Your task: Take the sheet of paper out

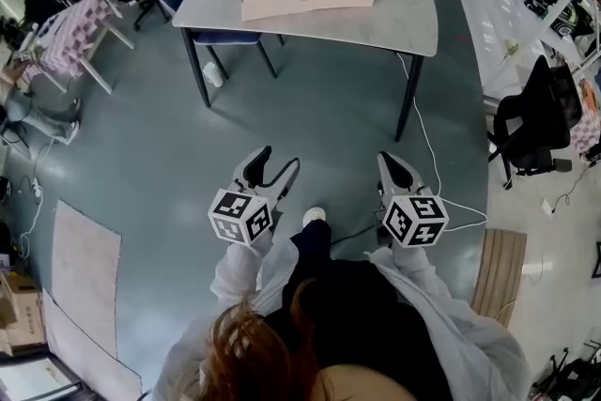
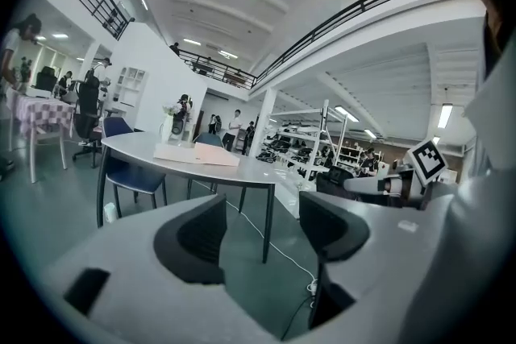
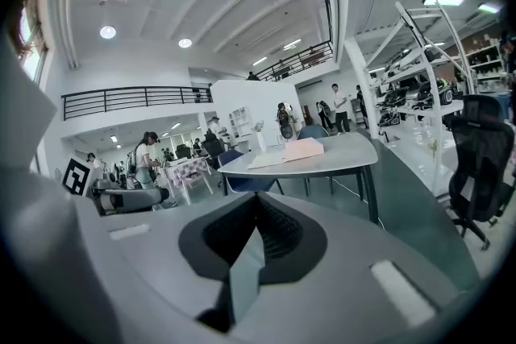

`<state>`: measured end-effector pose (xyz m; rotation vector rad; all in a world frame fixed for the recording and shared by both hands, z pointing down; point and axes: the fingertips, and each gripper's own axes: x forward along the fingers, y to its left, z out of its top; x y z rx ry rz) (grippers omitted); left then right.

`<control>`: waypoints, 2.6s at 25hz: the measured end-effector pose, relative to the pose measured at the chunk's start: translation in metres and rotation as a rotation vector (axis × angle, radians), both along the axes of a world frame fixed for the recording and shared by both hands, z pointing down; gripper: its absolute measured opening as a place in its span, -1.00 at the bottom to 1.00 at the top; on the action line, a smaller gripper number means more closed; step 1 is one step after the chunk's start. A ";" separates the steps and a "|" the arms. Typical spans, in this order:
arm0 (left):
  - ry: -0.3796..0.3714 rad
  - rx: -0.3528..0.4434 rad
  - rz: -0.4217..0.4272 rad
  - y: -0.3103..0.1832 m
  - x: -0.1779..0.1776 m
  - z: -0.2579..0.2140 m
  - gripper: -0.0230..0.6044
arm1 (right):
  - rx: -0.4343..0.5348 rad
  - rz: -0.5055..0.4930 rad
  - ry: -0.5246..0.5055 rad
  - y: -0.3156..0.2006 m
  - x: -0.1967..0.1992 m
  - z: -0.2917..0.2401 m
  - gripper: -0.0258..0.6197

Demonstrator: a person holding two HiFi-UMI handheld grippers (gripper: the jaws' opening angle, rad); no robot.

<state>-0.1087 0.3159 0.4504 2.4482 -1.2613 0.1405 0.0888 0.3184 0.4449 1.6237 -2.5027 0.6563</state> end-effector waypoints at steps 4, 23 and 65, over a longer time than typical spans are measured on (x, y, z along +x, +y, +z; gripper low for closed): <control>-0.002 -0.009 0.009 -0.044 -0.010 0.006 -0.05 | -0.006 0.017 0.000 -0.044 -0.006 0.005 -0.89; 0.062 -0.078 0.034 -0.171 -0.030 0.026 -0.05 | -0.059 0.061 0.026 -0.176 -0.014 0.027 -0.89; 0.097 -0.118 -0.076 -0.537 0.020 0.041 -0.05 | -0.104 -0.095 -0.054 -0.554 0.011 0.049 -0.89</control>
